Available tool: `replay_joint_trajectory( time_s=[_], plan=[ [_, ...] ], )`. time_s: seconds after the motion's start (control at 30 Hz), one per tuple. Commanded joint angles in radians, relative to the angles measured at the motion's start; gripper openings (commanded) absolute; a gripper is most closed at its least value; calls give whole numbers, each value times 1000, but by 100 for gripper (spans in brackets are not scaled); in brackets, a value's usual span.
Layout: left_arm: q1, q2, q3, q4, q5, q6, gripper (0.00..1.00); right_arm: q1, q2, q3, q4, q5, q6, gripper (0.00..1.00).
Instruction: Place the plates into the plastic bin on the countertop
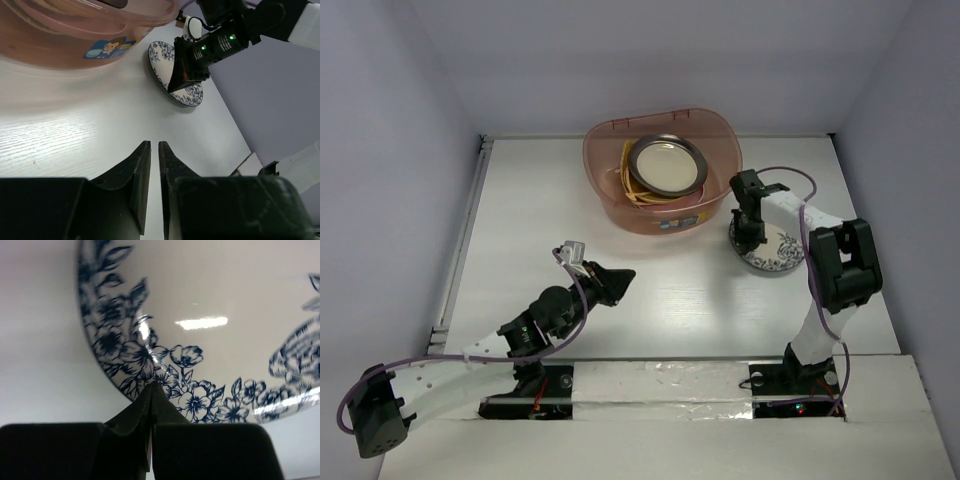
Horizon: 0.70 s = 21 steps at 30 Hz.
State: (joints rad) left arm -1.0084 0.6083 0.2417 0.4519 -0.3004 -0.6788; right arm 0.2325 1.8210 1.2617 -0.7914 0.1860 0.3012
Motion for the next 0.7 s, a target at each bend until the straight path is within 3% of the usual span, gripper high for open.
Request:
replay_joint_trajectory(
  time_s=[0.0, 0.33, 0.67],
  plan=[
    [-6, 39, 30, 48, 1, -1, 11, 93, -81, -71, 43, -157, 47, 0],
    [-27, 258, 93, 113, 33, 18, 20, 283, -383, -318, 288, -356, 164, 0],
    [-88, 666, 346, 93, -31, 45, 23, 283, -916, -416, 477, -99, 266, 0]
  ],
)
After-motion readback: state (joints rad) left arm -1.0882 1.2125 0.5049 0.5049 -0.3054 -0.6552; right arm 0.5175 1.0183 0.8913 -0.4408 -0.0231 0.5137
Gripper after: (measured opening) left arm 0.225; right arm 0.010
